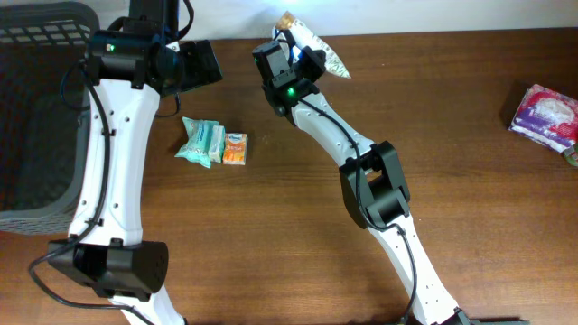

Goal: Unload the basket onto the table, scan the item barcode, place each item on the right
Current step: 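Carry the cream tube to the right table edge and release it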

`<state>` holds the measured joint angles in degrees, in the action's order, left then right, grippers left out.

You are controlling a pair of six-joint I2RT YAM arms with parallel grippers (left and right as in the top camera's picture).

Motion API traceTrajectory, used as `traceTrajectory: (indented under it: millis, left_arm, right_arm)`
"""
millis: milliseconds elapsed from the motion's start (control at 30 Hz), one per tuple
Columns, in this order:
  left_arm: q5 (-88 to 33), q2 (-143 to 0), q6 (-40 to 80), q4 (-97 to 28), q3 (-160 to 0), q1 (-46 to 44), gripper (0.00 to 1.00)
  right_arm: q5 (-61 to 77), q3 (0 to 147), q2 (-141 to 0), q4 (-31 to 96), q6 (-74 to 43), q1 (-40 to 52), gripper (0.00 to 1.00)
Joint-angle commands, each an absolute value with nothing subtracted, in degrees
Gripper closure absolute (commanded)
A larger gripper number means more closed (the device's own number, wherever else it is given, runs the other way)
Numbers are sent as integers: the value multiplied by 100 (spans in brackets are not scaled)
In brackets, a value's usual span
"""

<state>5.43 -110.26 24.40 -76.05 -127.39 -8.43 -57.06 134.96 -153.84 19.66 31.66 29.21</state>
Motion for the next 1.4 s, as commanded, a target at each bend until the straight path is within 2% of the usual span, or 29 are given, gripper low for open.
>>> traceTrajectory:
  millis: [0,133,200,300,433,533,600,667,733,767,800,833,967,1033,1100,1267,1367]
  left_arm:
    - [604,-11028,2349,-7594,-12755,-808,1]
    - [604,-11028,2349,-7596,-12755,-808,1]
    - [604,-11028,2346,-7596,-12755,-808,1]
    - [604,-11028,2349,-7596,-12755,-808,1]
    - [604,-11028,2346,-7596,-12755,-808,1]
    - [604,-11028,2349,-7596,-12755,-808,1]
    - [604,-11028,2349,-7596,-12755,-808,1]
    - [604,-11028,2349,-7596,-12755,-808,1]
    - [604,-11028,2346,-7596,-12755,-808,1]
    - [604,-11028,2349,-7596,-12755,-808,1]
    - [604,-11028,2349,-7596,-12755,-808,1]
    - [604,-11028,2349,-7596,-12755,-808,0]
    - [604,-11028,2349,-7596,-12755,-808,1]
    - [604,-11028,2349,-7596,-12755,-808,1]
    - [604,-11028,2349,-7596,-12755,-808,1]
    - [604,-11028,2349,-7596,-12755,-808,1]
    - [604,-11028,2349,-7596,-12755,-808,1]
  right_arm:
    - [-6093,13533,-14654,2025,2705,2620,96]
    - [-5848,13533,-14073,3192,1385,1953,96]
    - [-4895,13533,-13797,4434,344,1396,96]
    - [-3415,13533,-13664,5555,-648,504,96]
    - [-1472,13531,-13677,6324,-805,-770,96]
    - [-1017,13531,-13677,6482,-805,-1398,95]
    - [-934,13531,-13694,6545,-808,-1774,87]
    - [-790,13531,-13721,6657,-808,-2045,54]
    - [-792,13528,-13721,6744,-805,-2193,50]
    - [-792,13528,-13721,6779,-808,-2226,45]
    - [-792,13528,-13721,6820,-805,-2231,33]
    - [-792,13531,-13719,6864,-803,-2206,27]
    - [-209,13533,-13603,6952,-801,-1857,22]
    - [1234,13533,-13570,7061,-799,-1557,16]
    - [2665,13531,-13576,7255,-799,-1166,3]
    - [2936,13515,-13646,7524,-801,12,0]
    - [2936,13443,-13826,7467,-888,1028,1]
